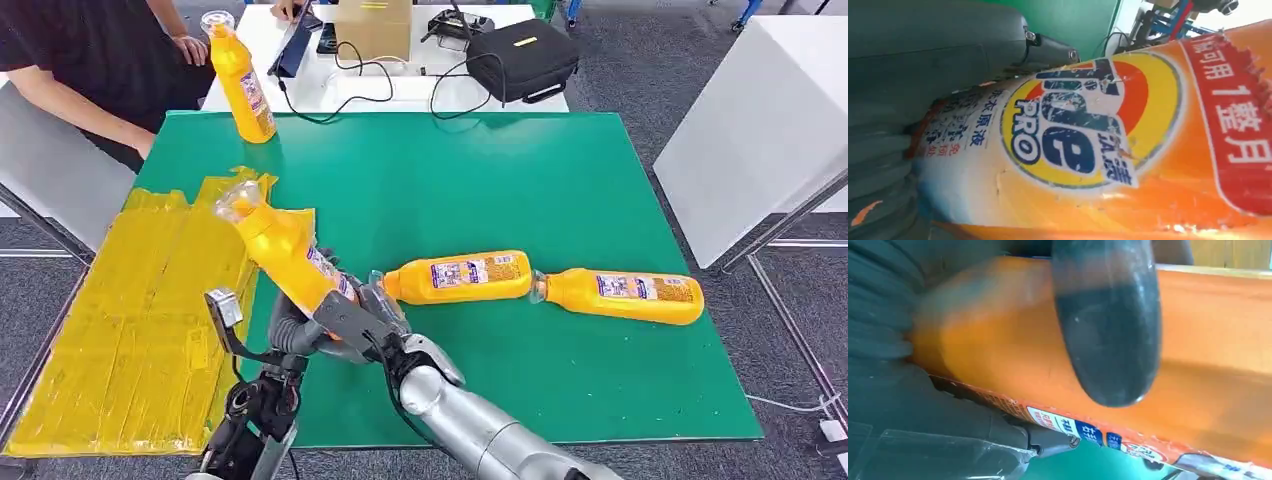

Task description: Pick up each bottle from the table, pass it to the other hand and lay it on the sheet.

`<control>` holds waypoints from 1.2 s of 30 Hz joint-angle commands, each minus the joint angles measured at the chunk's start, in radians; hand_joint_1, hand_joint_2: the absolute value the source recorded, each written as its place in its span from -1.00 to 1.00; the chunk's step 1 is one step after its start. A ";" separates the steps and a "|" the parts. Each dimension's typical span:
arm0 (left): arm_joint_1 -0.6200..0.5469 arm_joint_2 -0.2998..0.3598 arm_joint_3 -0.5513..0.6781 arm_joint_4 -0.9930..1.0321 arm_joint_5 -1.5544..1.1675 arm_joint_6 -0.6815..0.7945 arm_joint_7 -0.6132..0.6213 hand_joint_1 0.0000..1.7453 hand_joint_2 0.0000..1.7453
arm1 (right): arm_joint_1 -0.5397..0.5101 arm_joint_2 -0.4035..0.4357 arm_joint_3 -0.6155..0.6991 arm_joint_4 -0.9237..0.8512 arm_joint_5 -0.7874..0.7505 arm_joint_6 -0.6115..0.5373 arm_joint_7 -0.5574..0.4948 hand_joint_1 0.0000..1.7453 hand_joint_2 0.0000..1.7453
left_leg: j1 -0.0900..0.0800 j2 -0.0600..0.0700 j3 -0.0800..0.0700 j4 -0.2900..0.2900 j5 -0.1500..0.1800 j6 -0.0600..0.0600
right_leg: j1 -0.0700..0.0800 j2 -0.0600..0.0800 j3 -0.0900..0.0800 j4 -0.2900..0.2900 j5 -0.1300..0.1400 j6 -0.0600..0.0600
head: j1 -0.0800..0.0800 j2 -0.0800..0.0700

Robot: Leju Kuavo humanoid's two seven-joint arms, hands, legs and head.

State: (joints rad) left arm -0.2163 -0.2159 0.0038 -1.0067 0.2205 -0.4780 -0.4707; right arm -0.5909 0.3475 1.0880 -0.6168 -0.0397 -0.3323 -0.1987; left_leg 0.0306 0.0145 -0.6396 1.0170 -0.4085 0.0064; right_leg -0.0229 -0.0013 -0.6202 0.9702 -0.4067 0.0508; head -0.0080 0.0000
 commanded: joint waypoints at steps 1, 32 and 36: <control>-0.092 -0.020 -0.004 0.008 -0.008 -0.006 0.010 1.00 1.00 | 0.037 0.002 0.101 0.040 0.012 0.017 0.003 1.00 1.00 | 0.000 -0.006 0.004 0.000 -0.001 0.001 | 0.000 -0.005 0.005 0.000 -0.002 -0.003 | 0.000 0.000; -0.154 0.090 0.261 0.038 -0.515 0.540 -0.138 1.00 1.00 | 0.356 -0.019 -0.600 -0.464 0.717 0.191 -0.091 -1.00 -1.00 | 0.000 -0.005 0.003 -0.002 -0.001 0.001 | 0.000 -0.004 0.004 0.001 -0.002 -0.002 | 0.000 0.000; -0.154 0.092 0.247 0.052 -0.571 0.612 -0.142 1.00 1.00 | 0.363 -0.021 -0.609 -0.474 0.718 0.189 -0.095 -1.00 -1.00 | 0.000 -0.002 0.002 -0.001 -0.001 0.001 | 0.000 -0.002 0.003 0.001 -0.002 -0.003 | 0.000 0.000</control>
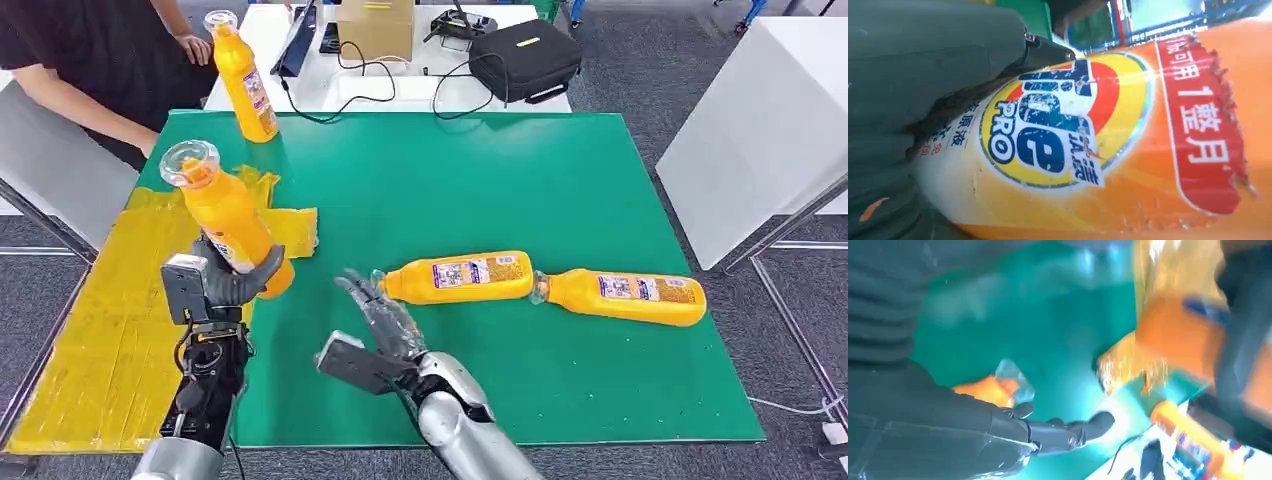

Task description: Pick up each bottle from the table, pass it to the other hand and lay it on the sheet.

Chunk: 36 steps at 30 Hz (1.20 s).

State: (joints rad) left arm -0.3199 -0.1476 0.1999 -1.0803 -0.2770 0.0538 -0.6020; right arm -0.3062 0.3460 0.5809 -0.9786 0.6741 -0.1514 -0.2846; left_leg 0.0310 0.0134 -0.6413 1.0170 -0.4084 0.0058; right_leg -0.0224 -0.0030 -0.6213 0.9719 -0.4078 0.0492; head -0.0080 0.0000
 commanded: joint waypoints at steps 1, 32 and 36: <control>-0.049 0.025 0.038 0.134 -0.138 0.176 -0.015 1.00 1.00 | 0.088 -0.025 -0.104 -0.132 0.005 0.006 -0.011 -1.00 -1.00 | -0.001 -0.003 0.007 -0.001 -0.002 0.002 | 0.000 -0.002 0.007 -0.001 -0.003 -0.002 | 0.001 0.000; -0.006 0.161 -0.026 0.425 -1.285 0.644 0.754 1.00 1.00 | 0.190 -0.091 -0.173 -0.389 0.033 0.068 -0.026 -1.00 -1.00 | -0.002 0.000 0.014 -0.003 -0.004 0.001 | -0.001 0.002 0.012 -0.001 -0.003 -0.005 | 0.000 0.000; -0.014 0.169 0.054 0.448 -1.294 0.644 0.769 1.00 1.00 | 0.169 -0.083 -0.157 -0.355 0.041 0.075 -0.031 -1.00 -1.00 | -0.001 0.002 0.008 -0.002 -0.002 0.000 | -0.001 0.002 0.006 0.000 -0.001 -0.002 | 0.000 0.000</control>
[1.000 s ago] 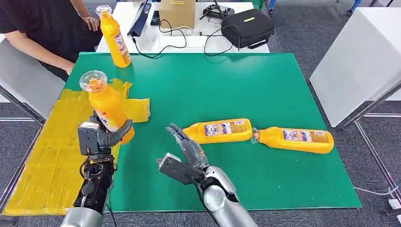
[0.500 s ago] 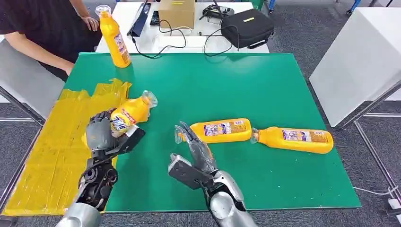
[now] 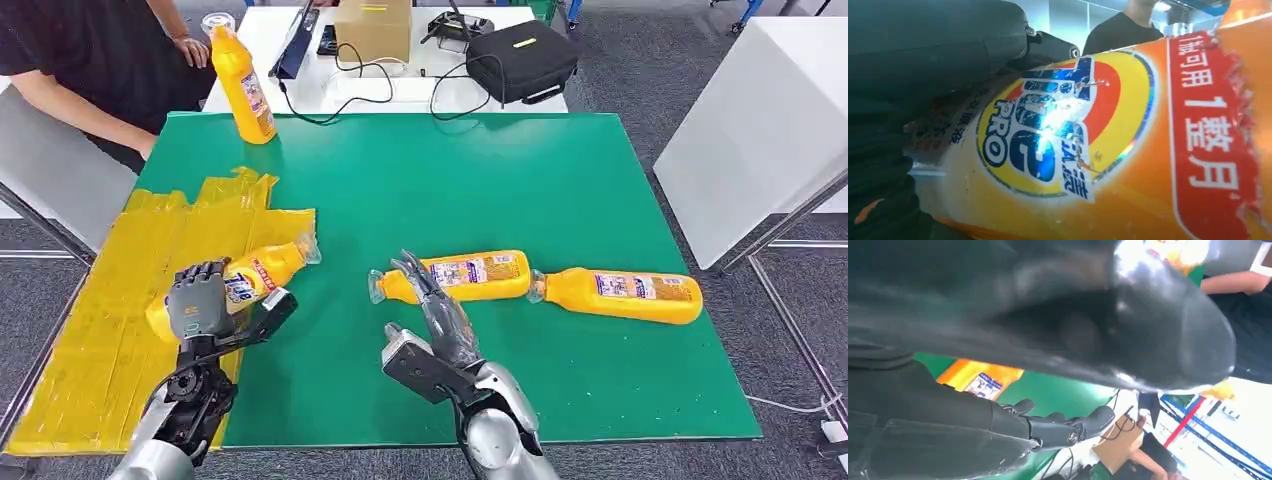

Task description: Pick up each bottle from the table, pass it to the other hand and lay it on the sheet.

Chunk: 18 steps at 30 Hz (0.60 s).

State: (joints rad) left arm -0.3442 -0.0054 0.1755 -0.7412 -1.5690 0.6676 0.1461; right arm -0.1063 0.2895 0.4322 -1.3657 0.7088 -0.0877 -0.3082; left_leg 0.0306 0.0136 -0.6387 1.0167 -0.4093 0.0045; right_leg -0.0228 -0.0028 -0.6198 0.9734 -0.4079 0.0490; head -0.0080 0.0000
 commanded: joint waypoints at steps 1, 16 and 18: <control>0.013 0.025 0.101 0.102 0.000 0.031 0.006 -0.34 1.00 | -0.037 -0.025 -0.006 0.044 0.007 0.013 -0.008 -1.00 -1.00 | -0.001 0.002 0.004 -0.001 -0.001 0.001 | -0.001 0.002 0.003 -0.001 0.000 -0.001 | 0.000 0.000; 0.196 -0.084 0.236 -0.209 0.056 0.031 -0.282 -1.00 -1.00 | -0.005 -0.043 -0.051 0.032 0.005 -0.008 -0.093 -1.00 -1.00 | -0.001 0.000 0.006 -0.002 -0.001 0.001 | -0.001 0.001 0.005 0.000 -0.002 -0.003 | 0.000 0.000; 0.196 -0.109 0.221 -0.258 0.112 0.031 -0.342 -1.00 -1.00 | 0.008 -0.040 -0.064 -0.008 0.025 0.001 -0.082 -1.00 -1.00 | -0.001 0.000 0.005 -0.001 -0.001 0.000 | -0.001 0.001 0.004 0.000 -0.002 -0.003 | 0.000 0.000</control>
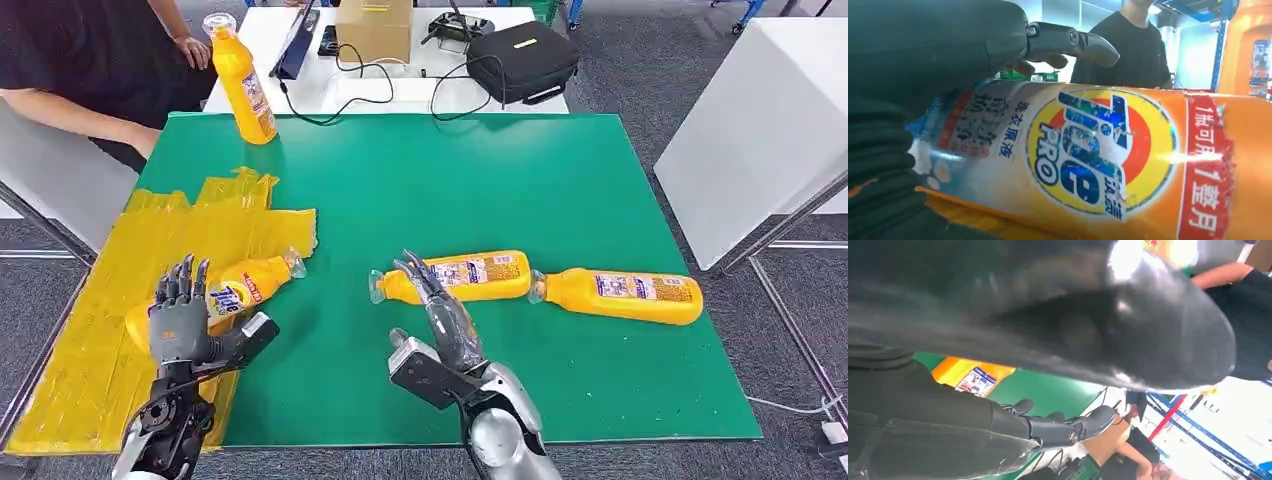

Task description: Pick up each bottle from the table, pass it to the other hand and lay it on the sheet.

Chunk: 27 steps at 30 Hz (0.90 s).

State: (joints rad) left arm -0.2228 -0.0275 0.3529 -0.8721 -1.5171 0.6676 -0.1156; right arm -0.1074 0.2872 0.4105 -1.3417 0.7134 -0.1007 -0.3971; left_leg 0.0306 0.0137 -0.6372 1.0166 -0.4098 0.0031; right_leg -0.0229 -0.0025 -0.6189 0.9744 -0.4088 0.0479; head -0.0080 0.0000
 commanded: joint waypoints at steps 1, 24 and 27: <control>0.071 -0.107 0.042 -0.171 0.106 0.031 -0.136 -1.00 -1.00 | 0.020 -0.034 -0.054 -0.059 0.029 0.022 0.007 -1.00 -1.00 | -0.001 -0.001 0.005 -0.001 -0.002 0.002 | 0.000 0.000 0.005 -0.001 -0.002 -0.002 | 0.000 0.000; -0.153 -0.132 -0.313 -0.181 1.441 -0.875 -0.583 -1.00 -1.00 | -0.076 0.040 -0.177 -0.050 -0.034 -0.014 -0.087 -1.00 -1.00 | -0.001 -0.004 0.002 0.000 0.001 0.003 | -0.001 -0.003 0.003 0.000 0.000 -0.002 | 0.000 0.000; -0.136 -0.129 -0.320 -0.186 1.461 -0.977 -0.564 -1.00 -1.00 | -0.074 0.049 -0.173 -0.059 0.001 -0.064 -0.095 -1.00 -1.00 | -0.002 -0.005 0.002 0.000 0.001 0.002 | -0.001 -0.004 0.003 0.000 0.000 -0.002 | 0.000 0.000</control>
State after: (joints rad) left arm -0.2977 -0.1362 0.0744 -1.2082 -0.0733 -0.1991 -0.6851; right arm -0.1289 0.3311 0.2884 -1.4180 0.6848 -0.1103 -0.4803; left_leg 0.0294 0.0126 -0.6389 1.0171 -0.4080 0.0040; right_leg -0.0238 -0.0033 -0.6202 0.9743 -0.4074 0.0485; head -0.0076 0.0000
